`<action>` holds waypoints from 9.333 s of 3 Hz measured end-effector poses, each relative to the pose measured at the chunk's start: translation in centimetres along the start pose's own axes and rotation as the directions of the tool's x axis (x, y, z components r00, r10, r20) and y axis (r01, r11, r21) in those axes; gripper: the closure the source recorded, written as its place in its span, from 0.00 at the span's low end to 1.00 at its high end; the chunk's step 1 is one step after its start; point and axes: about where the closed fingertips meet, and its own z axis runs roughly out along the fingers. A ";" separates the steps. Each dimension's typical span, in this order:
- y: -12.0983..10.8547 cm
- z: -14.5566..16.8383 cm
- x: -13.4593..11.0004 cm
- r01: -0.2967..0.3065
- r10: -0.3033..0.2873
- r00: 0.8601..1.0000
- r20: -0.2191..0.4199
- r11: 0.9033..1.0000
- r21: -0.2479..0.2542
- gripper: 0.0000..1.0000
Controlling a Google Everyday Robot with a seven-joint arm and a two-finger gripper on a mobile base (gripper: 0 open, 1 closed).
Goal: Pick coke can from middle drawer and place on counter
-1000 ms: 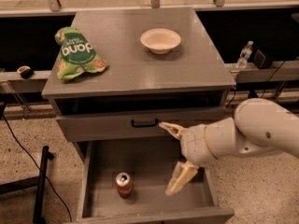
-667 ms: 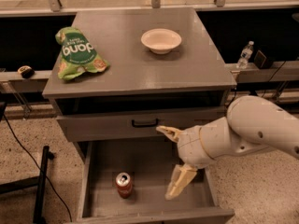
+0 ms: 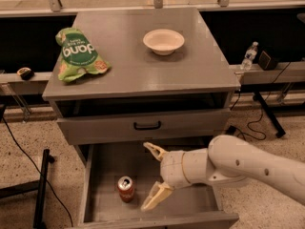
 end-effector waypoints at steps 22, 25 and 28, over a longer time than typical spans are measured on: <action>-23.0 -22.5 -21.4 -0.185 0.153 0.969 0.193 0.970 0.160 1.00; -30.0 -17.7 -13.1 -0.423 0.366 0.899 0.242 0.869 0.258 0.73; -30.1 -16.0 -13.3 -0.382 0.331 0.913 0.239 0.899 0.214 0.04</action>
Offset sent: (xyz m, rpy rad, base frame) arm 0.0047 0.0106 -0.0292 0.0373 -0.0286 0.0197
